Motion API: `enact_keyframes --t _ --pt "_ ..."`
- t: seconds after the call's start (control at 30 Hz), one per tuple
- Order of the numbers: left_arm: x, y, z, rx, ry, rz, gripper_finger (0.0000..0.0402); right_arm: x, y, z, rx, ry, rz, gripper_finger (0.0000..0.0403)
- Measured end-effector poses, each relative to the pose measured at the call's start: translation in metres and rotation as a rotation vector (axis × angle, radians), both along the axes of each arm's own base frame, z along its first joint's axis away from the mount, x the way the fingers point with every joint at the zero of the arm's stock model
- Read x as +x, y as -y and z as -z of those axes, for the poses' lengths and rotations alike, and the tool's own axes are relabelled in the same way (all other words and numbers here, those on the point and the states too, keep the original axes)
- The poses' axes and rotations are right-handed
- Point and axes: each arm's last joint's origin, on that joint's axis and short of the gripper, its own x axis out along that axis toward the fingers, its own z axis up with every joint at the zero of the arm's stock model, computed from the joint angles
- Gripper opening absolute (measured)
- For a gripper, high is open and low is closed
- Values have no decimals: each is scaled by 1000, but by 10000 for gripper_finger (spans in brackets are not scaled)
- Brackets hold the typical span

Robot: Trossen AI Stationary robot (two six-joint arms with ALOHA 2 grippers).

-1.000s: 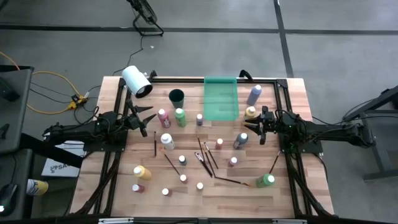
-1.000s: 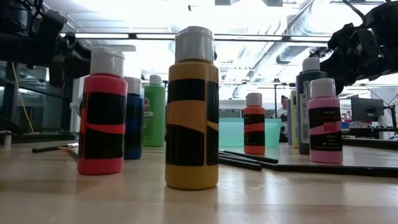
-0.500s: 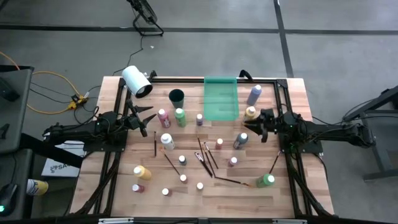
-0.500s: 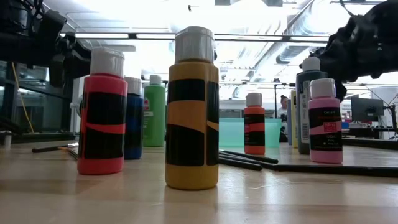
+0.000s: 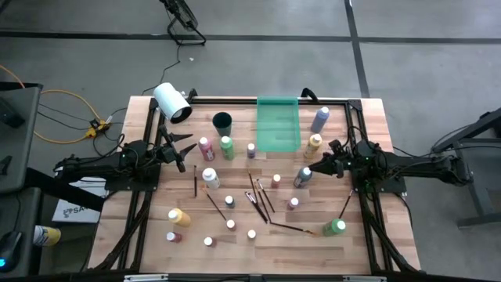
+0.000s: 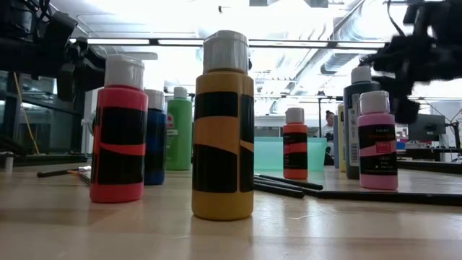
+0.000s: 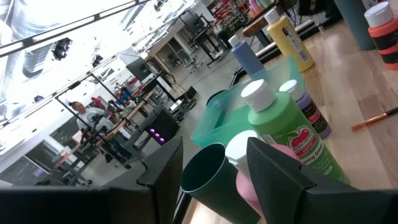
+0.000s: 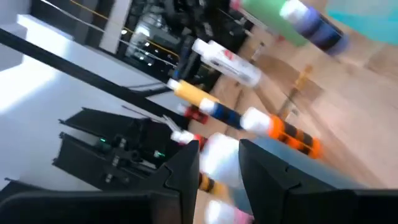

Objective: Pick & Place Paint Supplies
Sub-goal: Put the blue big paint bottle into the green bin

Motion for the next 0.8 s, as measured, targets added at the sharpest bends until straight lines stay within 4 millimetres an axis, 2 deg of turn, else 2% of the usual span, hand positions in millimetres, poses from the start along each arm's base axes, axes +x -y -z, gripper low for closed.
enact_keyframes --t 0.13,0.23,0.3,0.4,0.5,0.6,0.8 --pt "0 0 0 0 0 0 173 -2 -3 -60 -213 147 63 103" --pt "0 0 0 0 -1 0 173 -12 -5 -100 -418 62 165 96" --pt "0 0 0 0 -1 0 173 -18 -5 -120 -504 -75 246 93" --pt "0 0 0 0 -2 0 173 -24 -3 -134 -533 -313 361 92" --pt "0 0 0 0 -3 0 173 -25 -4 -142 -473 -411 421 92" --pt "0 0 0 0 -3 0 173 -20 -4 -138 -426 -459 443 92" --pt "0 0 0 0 -4 0 173 -14 2 -136 -461 -513 584 93"
